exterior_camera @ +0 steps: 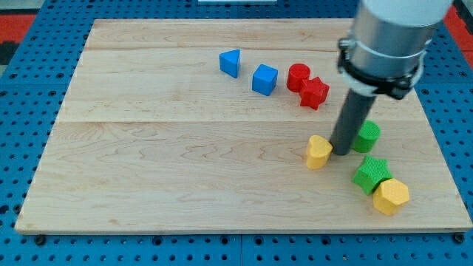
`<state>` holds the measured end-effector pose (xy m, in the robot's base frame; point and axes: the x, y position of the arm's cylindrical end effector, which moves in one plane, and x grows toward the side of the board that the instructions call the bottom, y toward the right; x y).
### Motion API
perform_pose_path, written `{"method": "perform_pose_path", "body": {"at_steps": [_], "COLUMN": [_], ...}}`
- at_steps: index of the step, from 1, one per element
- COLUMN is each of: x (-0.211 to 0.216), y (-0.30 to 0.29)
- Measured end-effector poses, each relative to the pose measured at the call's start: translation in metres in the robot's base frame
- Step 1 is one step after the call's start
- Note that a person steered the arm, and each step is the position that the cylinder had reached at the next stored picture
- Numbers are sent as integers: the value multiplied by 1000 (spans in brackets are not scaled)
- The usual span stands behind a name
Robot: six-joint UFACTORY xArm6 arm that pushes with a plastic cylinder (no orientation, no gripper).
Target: Push the green blocks into the red blocks
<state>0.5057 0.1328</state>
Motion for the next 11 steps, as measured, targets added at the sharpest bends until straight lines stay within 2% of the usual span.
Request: {"method": "perform_pose_path", "body": {"at_steps": [1, 2, 3, 4, 5, 7, 9, 11], "x": [55, 79, 67, 37, 18, 45, 44, -44], "y": [-10, -10, 20, 43, 50, 49, 94, 50]}}
